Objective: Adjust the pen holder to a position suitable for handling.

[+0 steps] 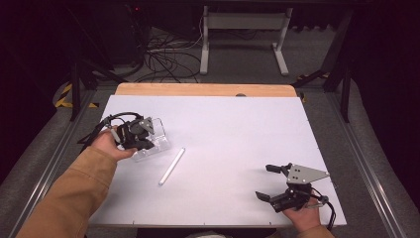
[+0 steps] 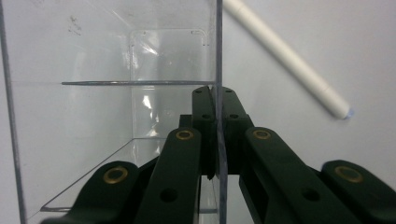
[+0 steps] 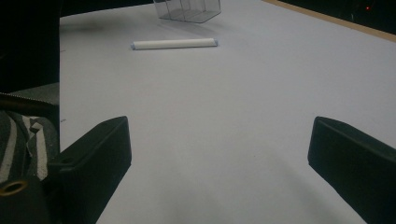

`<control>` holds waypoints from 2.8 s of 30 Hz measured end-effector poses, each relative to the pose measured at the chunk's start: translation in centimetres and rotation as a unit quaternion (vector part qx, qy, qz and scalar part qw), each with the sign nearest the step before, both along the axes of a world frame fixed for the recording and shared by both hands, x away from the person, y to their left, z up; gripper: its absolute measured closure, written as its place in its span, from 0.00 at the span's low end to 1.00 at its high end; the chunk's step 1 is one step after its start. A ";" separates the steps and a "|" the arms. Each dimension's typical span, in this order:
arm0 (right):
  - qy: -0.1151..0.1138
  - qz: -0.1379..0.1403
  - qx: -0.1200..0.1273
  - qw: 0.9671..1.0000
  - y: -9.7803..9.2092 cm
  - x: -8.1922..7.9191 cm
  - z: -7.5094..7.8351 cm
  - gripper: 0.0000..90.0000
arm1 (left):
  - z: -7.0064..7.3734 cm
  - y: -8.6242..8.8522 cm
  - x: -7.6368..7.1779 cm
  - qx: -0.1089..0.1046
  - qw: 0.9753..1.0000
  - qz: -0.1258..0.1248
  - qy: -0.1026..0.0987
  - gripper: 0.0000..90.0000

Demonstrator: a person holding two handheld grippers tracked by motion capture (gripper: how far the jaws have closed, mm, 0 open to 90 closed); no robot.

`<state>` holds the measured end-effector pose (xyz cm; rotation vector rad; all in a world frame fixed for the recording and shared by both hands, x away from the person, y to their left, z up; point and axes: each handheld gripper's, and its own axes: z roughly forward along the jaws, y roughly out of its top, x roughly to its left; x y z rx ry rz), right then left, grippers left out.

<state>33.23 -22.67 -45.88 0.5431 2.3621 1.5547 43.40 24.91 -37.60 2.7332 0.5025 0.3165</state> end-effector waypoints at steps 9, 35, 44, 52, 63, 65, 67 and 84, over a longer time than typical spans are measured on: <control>0.000 0.000 0.000 1.000 0.0 0.0 0.0 0.07 | 2.6 -3.7 -1.5 -0.017 0.998 -0.057 -0.022 0.98; -0.006 0.004 0.004 1.000 -0.5 -0.1 0.2 0.07 | 0.6 -17.3 -1.2 0.019 0.989 -0.146 0.030 0.98; -0.006 0.006 0.005 1.000 -0.5 -0.1 0.2 0.07 | -0.4 -18.6 -1.2 0.041 0.988 -0.143 0.044 0.98; -0.007 0.007 0.005 1.000 -0.5 -0.1 0.1 0.07 | -0.8 -18.7 -1.1 0.052 0.988 -0.137 0.054 0.98; -0.006 0.010 0.006 1.000 -0.5 -0.1 0.1 0.07 | -1.6 -19.0 -0.9 0.063 0.987 -0.135 0.057 0.97; -0.008 0.009 0.005 1.000 -0.5 -0.1 0.1 0.07 | -1.6 -19.0 -0.8 0.061 0.987 -0.137 0.058 0.97; -0.005 0.008 0.007 1.000 -0.5 -0.1 0.1 0.07 | -1.6 -19.0 -0.9 0.061 0.987 -0.140 0.056 0.97; -0.006 0.010 0.005 1.000 -0.5 -0.1 0.1 0.07 | -1.3 -18.4 -0.7 0.044 0.988 -0.142 0.050 0.82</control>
